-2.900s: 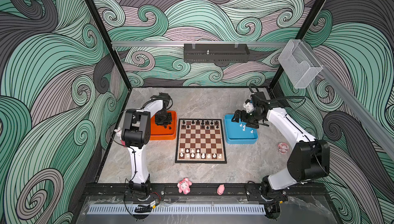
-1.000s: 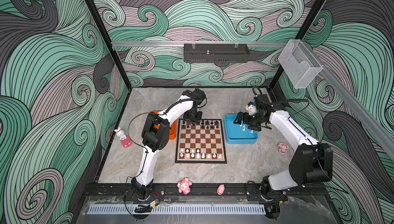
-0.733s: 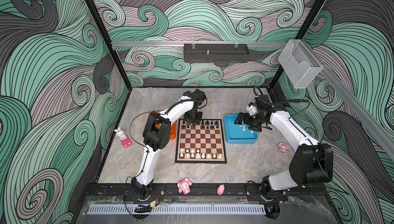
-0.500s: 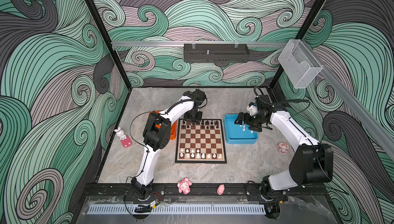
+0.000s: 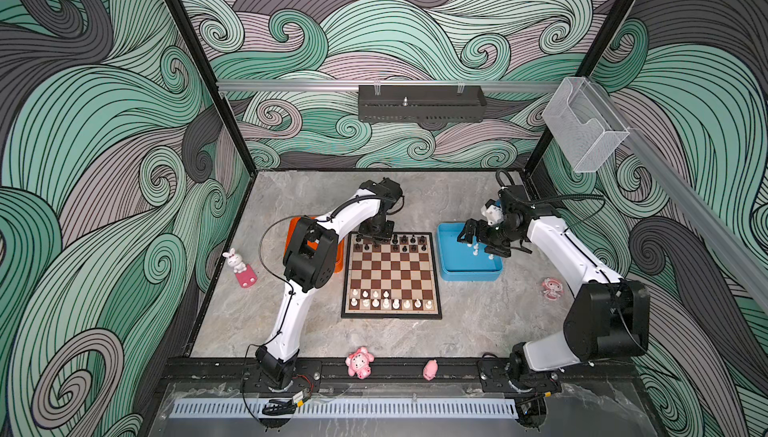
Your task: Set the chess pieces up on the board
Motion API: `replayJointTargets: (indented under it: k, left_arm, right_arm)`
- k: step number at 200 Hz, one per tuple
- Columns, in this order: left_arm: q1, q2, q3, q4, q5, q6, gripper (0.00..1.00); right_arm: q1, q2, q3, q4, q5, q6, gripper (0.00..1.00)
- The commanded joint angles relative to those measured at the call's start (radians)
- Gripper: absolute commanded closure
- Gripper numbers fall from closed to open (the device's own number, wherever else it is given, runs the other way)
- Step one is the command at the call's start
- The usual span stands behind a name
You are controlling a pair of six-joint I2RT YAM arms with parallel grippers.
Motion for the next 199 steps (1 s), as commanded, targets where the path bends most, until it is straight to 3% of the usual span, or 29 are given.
replayJointTargets:
  k: [1, 199]
  left_arm:
    - [-0.007, 0.015, 0.002, 0.001, -0.016, -0.016, 0.89]
    - [-0.008, 0.034, -0.016, 0.026, -0.004, -0.015, 0.89]
  right_arm:
    - [-0.005, -0.002, -0.007, -0.005, -0.008, -0.013, 0.00]
    - [-0.007, 0.010, -0.003, -0.005, -0.012, -0.014, 0.00]
